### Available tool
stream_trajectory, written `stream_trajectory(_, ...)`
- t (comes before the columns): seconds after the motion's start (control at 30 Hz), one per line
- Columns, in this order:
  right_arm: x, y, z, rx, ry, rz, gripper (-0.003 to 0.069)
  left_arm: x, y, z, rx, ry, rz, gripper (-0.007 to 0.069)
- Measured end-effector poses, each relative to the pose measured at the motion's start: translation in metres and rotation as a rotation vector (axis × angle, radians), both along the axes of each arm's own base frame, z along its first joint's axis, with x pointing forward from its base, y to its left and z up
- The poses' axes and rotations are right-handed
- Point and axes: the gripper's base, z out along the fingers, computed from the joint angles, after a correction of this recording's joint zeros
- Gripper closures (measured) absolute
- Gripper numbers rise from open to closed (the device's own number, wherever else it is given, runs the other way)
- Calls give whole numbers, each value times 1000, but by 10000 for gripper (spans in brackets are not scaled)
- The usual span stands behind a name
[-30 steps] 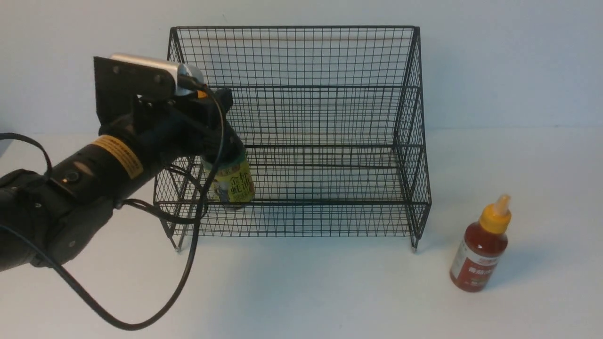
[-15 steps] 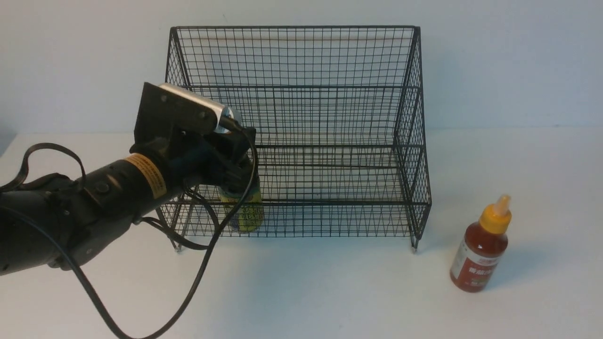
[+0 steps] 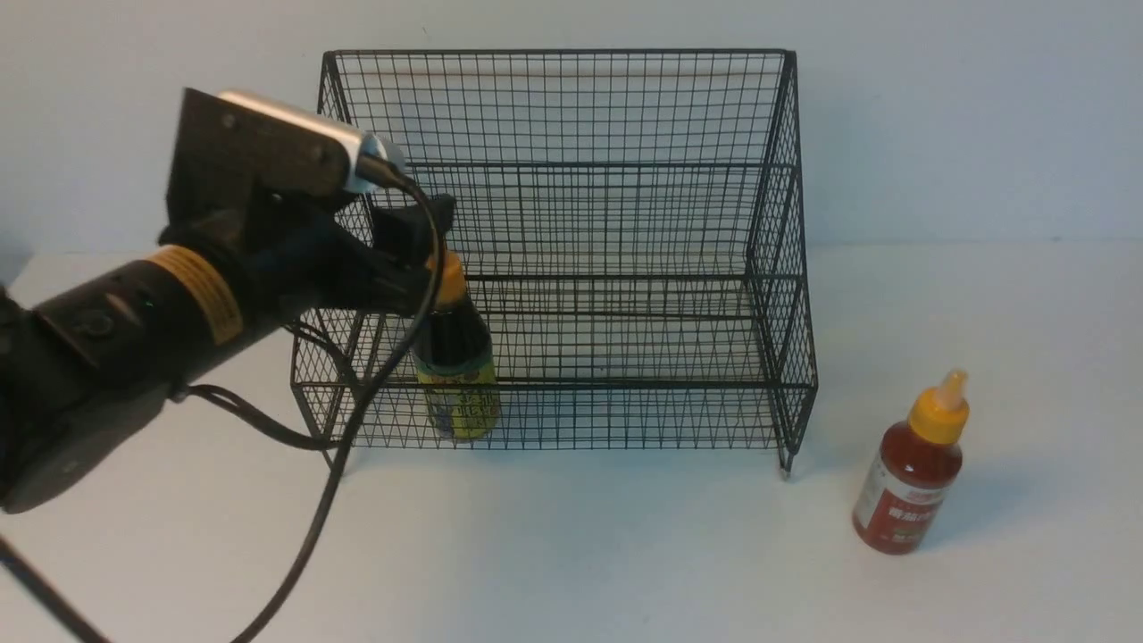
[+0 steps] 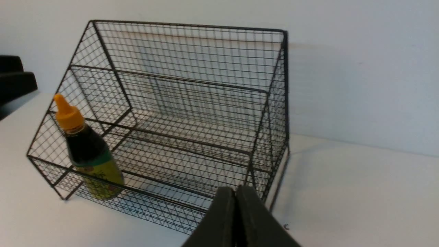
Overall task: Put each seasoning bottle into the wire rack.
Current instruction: Use the right arm to grab the condiment bottle closest to it
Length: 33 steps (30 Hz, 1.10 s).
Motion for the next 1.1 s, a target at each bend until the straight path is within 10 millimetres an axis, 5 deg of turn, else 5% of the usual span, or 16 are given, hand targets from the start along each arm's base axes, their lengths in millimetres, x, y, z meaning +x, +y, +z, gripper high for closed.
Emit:
stream_trajectory(0.33, 46, -3, -18, -59, 8, 15, 672, -77, 49, 52, -56, 110, 324, 600)
stream_trajectory(0.53, 56, -7, -29, -98, 26, -2, 671, -113, 70, 62, -59, 143, 445, 629)
stream_trajectory(0.67, 57, -13, -53, -117, 41, -91, 671, -129, 77, 65, -65, 157, 475, 629)
stream_trajectory(0.9, 43, -2, -106, -114, 113, -129, 671, -139, 77, 63, -48, 203, 454, 629)
stream_trajectory(1.1, 40, 10, -107, -256, 38, -28, 671, -139, 75, 62, -22, 211, 427, 629)
